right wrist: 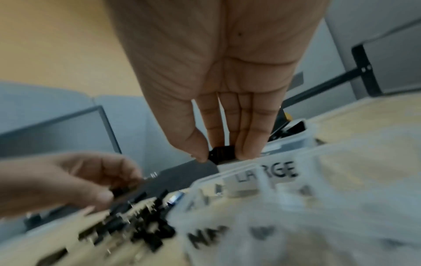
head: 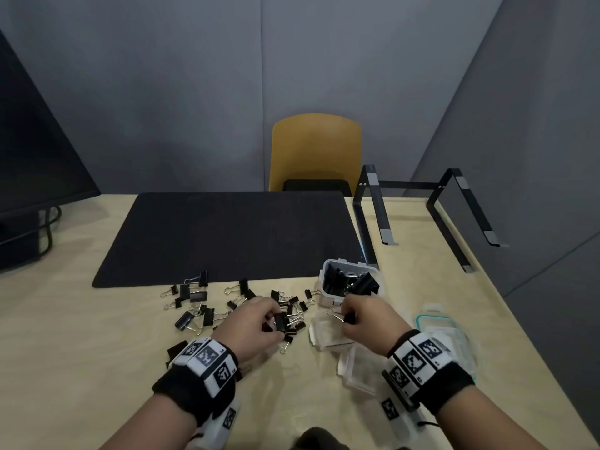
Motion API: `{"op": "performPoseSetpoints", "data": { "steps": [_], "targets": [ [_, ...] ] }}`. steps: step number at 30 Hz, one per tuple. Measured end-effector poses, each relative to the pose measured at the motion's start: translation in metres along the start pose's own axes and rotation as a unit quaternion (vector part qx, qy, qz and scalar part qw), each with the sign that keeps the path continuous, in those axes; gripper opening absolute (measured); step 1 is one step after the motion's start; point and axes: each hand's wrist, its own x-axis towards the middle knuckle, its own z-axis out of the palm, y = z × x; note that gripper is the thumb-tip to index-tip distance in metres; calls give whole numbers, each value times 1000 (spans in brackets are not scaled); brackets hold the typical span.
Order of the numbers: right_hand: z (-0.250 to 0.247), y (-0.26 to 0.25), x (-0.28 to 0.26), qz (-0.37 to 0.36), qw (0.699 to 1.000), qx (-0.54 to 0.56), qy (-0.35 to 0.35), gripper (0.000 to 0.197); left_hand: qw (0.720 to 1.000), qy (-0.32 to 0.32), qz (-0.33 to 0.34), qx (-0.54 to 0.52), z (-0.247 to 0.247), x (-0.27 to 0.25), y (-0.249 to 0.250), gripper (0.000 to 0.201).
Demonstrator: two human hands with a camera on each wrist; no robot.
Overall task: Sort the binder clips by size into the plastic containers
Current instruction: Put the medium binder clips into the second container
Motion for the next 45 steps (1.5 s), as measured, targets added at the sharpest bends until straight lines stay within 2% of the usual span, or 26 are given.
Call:
{"op": "performPoseSetpoints", "data": {
  "steps": [5, 10, 15, 20, 25, 32, 35, 38, 41, 45],
  "targets": [
    [6, 19, -10, -35, 996, -73, -28, 8, 1000, 14, -4, -9, 7, 1, 12, 37],
    [9, 24, -4, -83, 994, -65, -9, 10, 1000, 16, -2, -9, 22, 7, 30, 38],
    [10, 33, -3, -98, 994, -43, 7, 19, 999, 23, -15, 16, 36, 16, 47, 36],
    [10, 38, -6, -101, 994, -33, -8, 27, 999, 36, -24, 18, 54, 23, 59, 35],
    [11, 45, 2, -102, 994, -37, -16, 22, 998, 33, -27, 41, 62, 27, 61, 38],
    [14, 51, 6, -108, 994, -25, -12, 20, 999, 34, -15, 7, 62, 21, 61, 50],
    [15, 51, 8, -108, 994, -25, -8, 21, 1000, 22, -4, 19, 66, 14, 62, 50],
    [13, 48, 8, -106, 994, -20, -13, 23, 999, 4, -22, 49, 68, 10, 59, 50],
    [12, 42, 8, -111, 993, -41, -18, 28, 998, -11, -32, 50, 68, 12, 56, 53],
    [14, 34, 14, -76, 992, -99, -34, 30, 998, -13, -33, 49, 68, 16, 55, 52]
  ]
}}
